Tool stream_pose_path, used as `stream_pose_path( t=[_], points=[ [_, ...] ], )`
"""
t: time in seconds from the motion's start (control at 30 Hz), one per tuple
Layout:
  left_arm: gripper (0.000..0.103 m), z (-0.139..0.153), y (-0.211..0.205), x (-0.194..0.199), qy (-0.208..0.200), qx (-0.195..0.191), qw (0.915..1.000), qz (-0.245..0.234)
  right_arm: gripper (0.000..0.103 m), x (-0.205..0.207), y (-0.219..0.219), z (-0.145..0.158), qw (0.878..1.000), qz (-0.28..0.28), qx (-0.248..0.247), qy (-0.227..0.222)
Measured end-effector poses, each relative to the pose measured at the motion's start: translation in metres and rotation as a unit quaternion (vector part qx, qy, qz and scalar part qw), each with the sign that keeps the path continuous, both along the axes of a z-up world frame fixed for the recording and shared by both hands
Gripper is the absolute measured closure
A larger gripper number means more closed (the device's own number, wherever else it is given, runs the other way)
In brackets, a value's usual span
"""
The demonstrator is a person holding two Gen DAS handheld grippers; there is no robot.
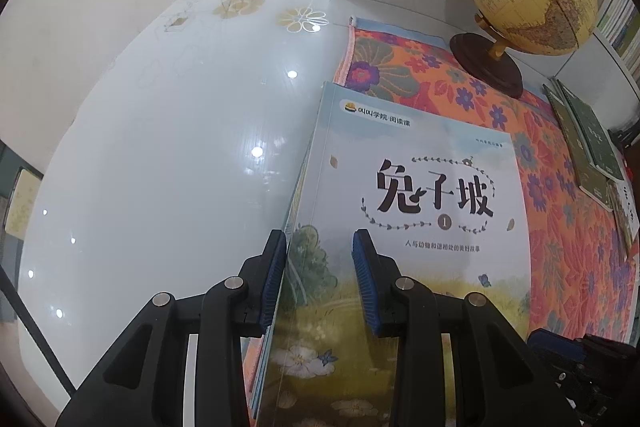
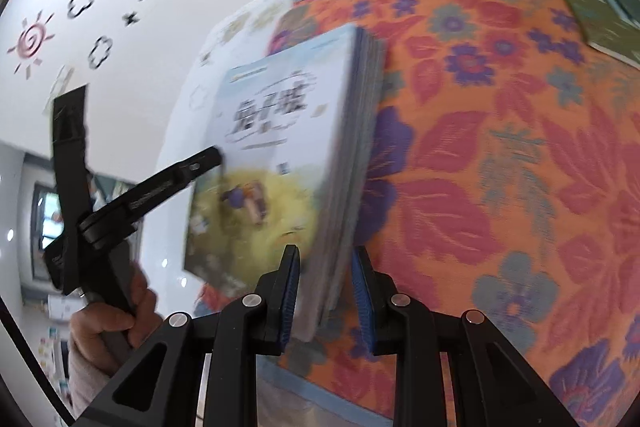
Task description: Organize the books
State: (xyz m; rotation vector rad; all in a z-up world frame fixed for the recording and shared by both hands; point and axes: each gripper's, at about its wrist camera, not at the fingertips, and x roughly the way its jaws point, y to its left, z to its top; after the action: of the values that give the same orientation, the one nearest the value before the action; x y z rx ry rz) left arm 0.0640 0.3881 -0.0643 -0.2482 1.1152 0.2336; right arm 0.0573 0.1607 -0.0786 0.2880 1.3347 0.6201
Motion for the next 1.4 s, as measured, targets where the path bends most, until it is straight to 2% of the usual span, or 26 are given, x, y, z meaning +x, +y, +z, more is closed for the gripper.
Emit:
stream_pose_path(
  t=[0.13,0.27,0.43,0.53,0.67,0.83,0.93,1.07,1.17,1.3,1.4],
  points=[
    [0.070,0.000,0.000,0.004,-0.001,-0.003,1.0000,0.003,0.078,0.002,0.000,-0.011,0.999,0.009,0.023,0.033],
    [0.070,0.000,-0.001,0.005,0.001,0.001,1.0000,0.008,0.078,-0.003,0.009,-0.009,0.999,0.029,0.034,0.030],
    [0.070,0.000,-0.002,0.006,0.003,0.007,0.9999,0.009,0.070,-0.007,0.015,-0.005,0.999,0.038,0.028,0.021],
    [0.068,0.002,-0.004,0.006,0.016,0.024,0.9995,0.014,0.070,-0.004,0.008,-0.007,0.998,0.032,0.045,0.032],
    [0.070,0.008,-0.011,0.007,0.032,0.032,0.9989,0.010,0.070,0.008,-0.021,-0.007,0.998,0.003,0.053,0.026],
    [0.069,0.025,-0.046,0.022,0.030,0.048,0.9982,-0.021,0.070,0.031,-0.084,-0.002,0.996,-0.056,0.073,0.019],
    [0.069,0.038,-0.077,0.040,0.011,0.036,0.9985,-0.040,0.070,0.043,-0.132,0.005,0.993,-0.093,0.071,0.001],
    [0.069,0.047,-0.134,0.070,-0.006,0.022,0.9958,-0.088,0.070,0.061,-0.203,0.015,0.987,-0.141,0.067,-0.031],
    [0.069,0.047,-0.181,0.096,-0.017,0.010,0.9925,-0.120,0.070,0.075,-0.260,0.023,0.978,-0.192,0.056,-0.063],
    [0.069,0.045,-0.237,0.126,-0.027,-0.031,0.9892,-0.141,0.070,0.093,-0.340,0.031,0.961,-0.253,0.053,-0.098],
    [0.069,0.044,-0.275,0.146,-0.040,-0.053,0.9860,-0.153,0.070,0.106,-0.381,0.037,0.953,-0.270,0.051,-0.125]
  ],
)
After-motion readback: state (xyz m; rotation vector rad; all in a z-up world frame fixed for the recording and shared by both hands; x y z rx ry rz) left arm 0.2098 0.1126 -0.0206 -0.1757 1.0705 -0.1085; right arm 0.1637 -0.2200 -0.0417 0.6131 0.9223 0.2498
